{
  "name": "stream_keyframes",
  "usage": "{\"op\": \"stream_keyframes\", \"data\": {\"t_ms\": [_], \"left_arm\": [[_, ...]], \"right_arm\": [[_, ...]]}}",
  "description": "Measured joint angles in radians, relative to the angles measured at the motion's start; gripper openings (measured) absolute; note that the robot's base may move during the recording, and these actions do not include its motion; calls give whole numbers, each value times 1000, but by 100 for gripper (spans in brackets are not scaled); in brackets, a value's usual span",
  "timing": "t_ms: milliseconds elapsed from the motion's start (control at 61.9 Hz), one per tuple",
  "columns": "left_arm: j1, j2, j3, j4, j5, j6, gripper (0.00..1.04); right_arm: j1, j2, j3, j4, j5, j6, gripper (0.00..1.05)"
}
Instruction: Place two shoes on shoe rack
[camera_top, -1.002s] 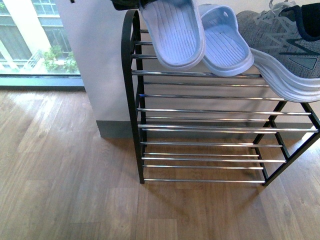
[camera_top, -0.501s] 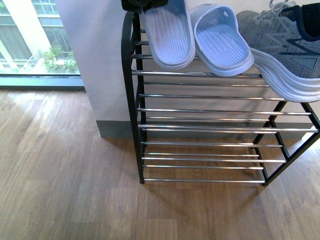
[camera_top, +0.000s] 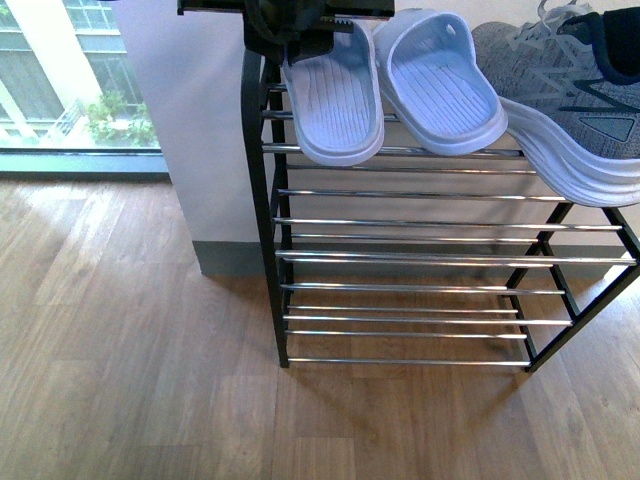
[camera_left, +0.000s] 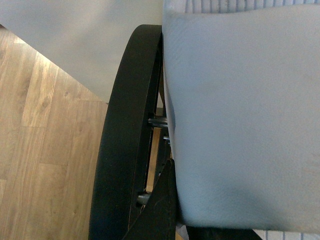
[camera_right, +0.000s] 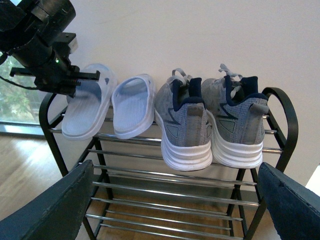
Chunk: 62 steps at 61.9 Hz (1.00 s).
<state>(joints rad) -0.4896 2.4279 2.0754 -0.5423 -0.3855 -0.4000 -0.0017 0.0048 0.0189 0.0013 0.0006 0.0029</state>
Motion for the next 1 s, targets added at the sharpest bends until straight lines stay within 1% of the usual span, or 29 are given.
{"op": "stream_keyframes", "data": {"t_ms": [48,65,81,97,129,323,436,566,598,663,792,840,1002], "left_arm": [[0,0,0,2,5,8,4],[0,0,0,4,13,15,7],[0,0,0,4,14,15,8],[0,0,0,5,17,21,12],[0,0,0,7,18,26,15],[-7,-4,-19,49,56,45,47],[-23,-31,-70,97,72,41,74],[-32,-77,-119,138,80,32,95],[-35,-92,-133,148,79,31,97],[-38,-122,-159,169,79,20,95],[-47,-203,-233,224,70,2,95],[-51,-241,-279,261,45,2,95],[-56,-390,-481,452,-57,10,95]], "right_arm": [[0,0,0,0,0,0,95],[0,0,0,0,0,0,95],[0,0,0,0,0,0,95],[0,0,0,0,0,0,95],[0,0,0,0,0,0,95],[0,0,0,0,0,0,95],[0,0,0,0,0,0,95],[0,0,0,0,0,0,95],[0,0,0,0,0,0,95],[0,0,0,0,0,0,95],[0,0,0,0,0,0,95],[0,0,0,0,0,0,95],[0,0,0,0,0,0,95]]}}
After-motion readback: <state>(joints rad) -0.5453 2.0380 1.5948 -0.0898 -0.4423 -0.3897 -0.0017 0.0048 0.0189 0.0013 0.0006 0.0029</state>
